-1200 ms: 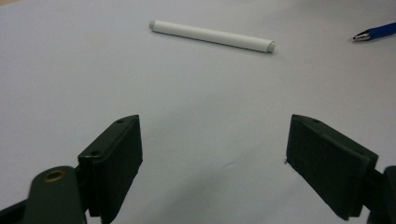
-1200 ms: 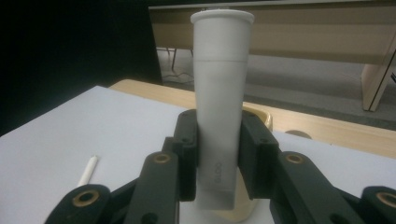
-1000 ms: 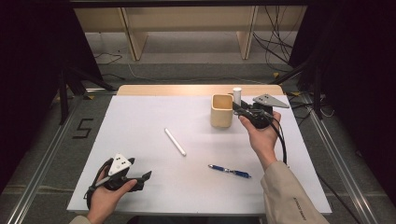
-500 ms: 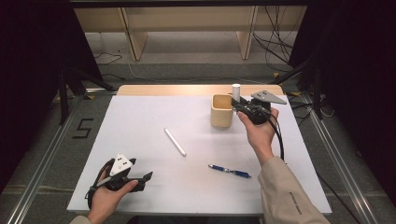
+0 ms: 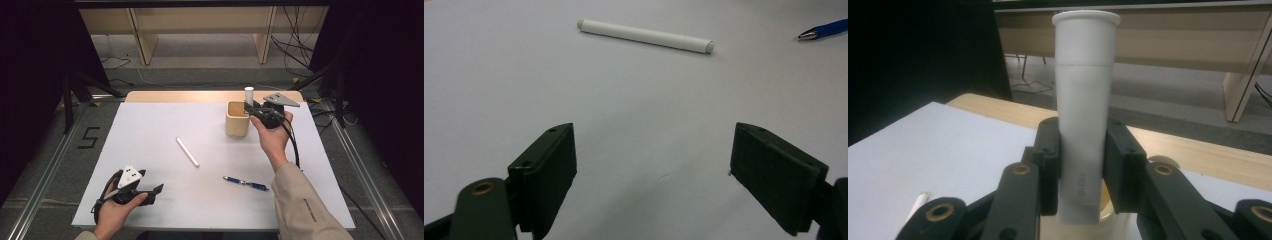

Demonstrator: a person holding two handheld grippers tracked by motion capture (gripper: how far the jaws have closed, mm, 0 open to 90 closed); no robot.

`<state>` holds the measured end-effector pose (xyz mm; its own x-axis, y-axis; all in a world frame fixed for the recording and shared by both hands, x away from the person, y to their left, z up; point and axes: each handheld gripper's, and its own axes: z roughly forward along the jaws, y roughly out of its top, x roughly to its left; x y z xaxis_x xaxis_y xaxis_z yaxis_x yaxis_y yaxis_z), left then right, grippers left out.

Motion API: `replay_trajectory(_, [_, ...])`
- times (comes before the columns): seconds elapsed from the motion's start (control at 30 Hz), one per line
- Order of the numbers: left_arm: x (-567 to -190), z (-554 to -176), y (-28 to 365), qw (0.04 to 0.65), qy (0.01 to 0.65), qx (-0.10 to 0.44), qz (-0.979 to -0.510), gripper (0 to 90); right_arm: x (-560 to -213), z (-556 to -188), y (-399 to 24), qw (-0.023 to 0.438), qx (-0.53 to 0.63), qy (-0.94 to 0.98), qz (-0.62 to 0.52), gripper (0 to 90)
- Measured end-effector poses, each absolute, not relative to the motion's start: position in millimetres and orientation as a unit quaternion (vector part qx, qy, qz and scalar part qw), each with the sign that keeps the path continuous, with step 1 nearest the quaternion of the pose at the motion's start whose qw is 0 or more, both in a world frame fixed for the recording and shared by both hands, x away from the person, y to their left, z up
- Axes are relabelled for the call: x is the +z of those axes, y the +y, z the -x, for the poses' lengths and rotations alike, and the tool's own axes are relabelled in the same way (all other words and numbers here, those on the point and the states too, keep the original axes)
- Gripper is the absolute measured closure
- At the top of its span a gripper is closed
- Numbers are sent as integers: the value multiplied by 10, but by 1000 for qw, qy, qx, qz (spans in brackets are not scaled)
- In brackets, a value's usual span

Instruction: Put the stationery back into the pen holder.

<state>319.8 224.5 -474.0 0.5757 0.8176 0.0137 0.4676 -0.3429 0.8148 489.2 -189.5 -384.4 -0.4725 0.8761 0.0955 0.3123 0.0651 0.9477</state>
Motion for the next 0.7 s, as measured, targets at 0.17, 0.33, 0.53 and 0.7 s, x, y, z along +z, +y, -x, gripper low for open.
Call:
replay_trajectory(0.17, [-4741,-3200,2248,404,406,217,-790,186,-3880,-4980,-1852,268,518,682,-441,711])
replay_trajectory(0.33, [-4740,-3201,2247,403,406,216,-791,186,-3910,-5046,-1817,271,511,689,-437,711])
replay_trajectory(0.53, [-4742,-3202,2247,403,406,216,-791,186,-3943,-5098,-1768,270,506,694,-435,711])
replay_trajectory(0.7, [-4741,-3202,2249,403,406,216,-791,186,-3980,-5164,-1699,268,499,700,-434,711])
